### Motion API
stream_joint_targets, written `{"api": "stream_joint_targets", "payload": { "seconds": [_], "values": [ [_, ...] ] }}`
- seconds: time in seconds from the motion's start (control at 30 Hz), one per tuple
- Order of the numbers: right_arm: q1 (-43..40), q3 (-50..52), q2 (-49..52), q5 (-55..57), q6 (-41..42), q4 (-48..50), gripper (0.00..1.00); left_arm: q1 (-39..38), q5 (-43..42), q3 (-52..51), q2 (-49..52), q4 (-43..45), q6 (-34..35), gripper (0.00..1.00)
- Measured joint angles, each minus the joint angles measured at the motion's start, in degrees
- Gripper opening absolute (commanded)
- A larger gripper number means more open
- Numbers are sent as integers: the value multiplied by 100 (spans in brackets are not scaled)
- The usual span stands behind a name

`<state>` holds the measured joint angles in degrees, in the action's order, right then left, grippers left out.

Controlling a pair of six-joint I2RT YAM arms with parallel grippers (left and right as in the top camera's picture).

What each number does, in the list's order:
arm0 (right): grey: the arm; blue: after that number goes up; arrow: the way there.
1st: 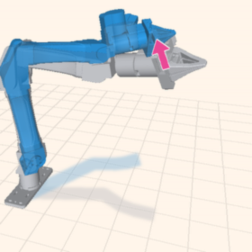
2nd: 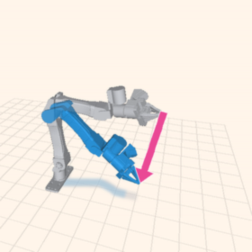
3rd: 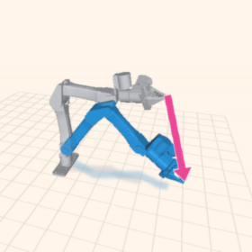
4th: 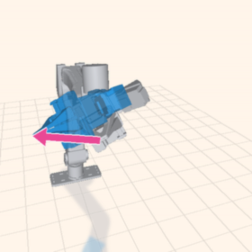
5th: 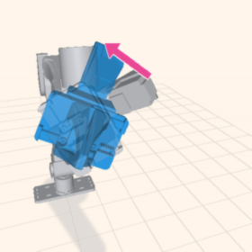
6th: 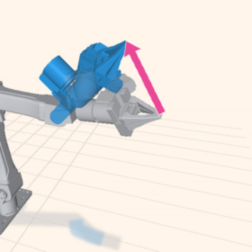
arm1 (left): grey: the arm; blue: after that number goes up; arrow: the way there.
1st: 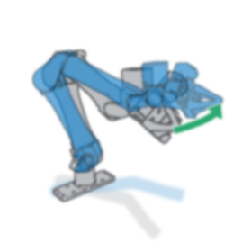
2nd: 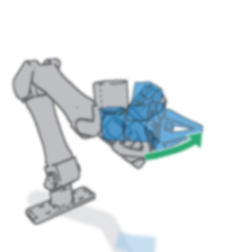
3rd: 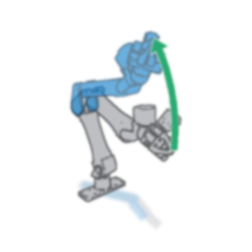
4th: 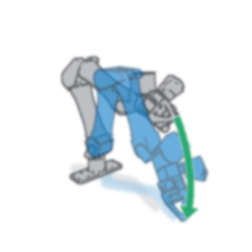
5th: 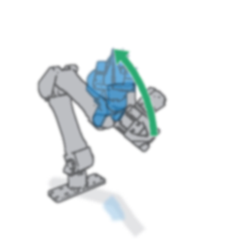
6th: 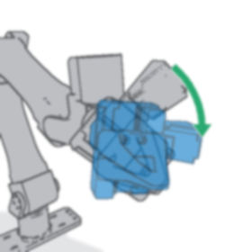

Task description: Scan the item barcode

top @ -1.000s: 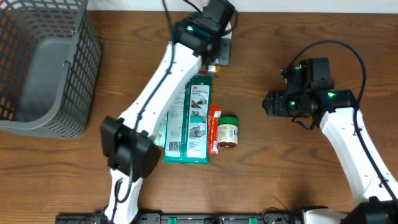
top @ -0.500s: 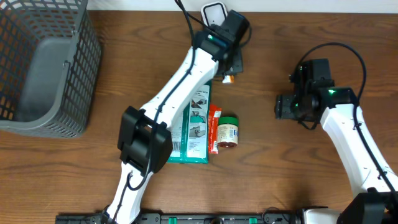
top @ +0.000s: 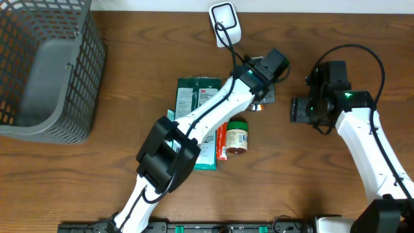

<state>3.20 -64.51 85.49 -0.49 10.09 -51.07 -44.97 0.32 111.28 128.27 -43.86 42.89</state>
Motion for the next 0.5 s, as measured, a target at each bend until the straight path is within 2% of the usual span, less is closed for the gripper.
{"api": "stream_joint_targets", "payload": {
  "seconds": [0.2, 0.27, 0.3, 0.33, 0.43, 0.5],
  "values": [
    [0, -2, 0, 11, 0, 11, 70, -101, 33, -354, 26, 306, 101, 8],
    [0, 0, 0, 11, 0, 11, 70, -120, 35, -400, 105, 396, 107, 16],
    [0, 0, 0, 11, 0, 11, 70, -125, 35, -402, 153, 402, 105, 17],
    [0, 0, 0, 9, 0, 9, 70, -131, 33, -402, 212, 411, 107, 25],
    [0, 0, 0, 9, -2, 11, 70, -133, 46, -407, 358, 411, 131, 38],
    [0, 0, 0, 11, 0, 11, 70, -133, 52, -420, 380, 411, 170, 55]
  ]
}}
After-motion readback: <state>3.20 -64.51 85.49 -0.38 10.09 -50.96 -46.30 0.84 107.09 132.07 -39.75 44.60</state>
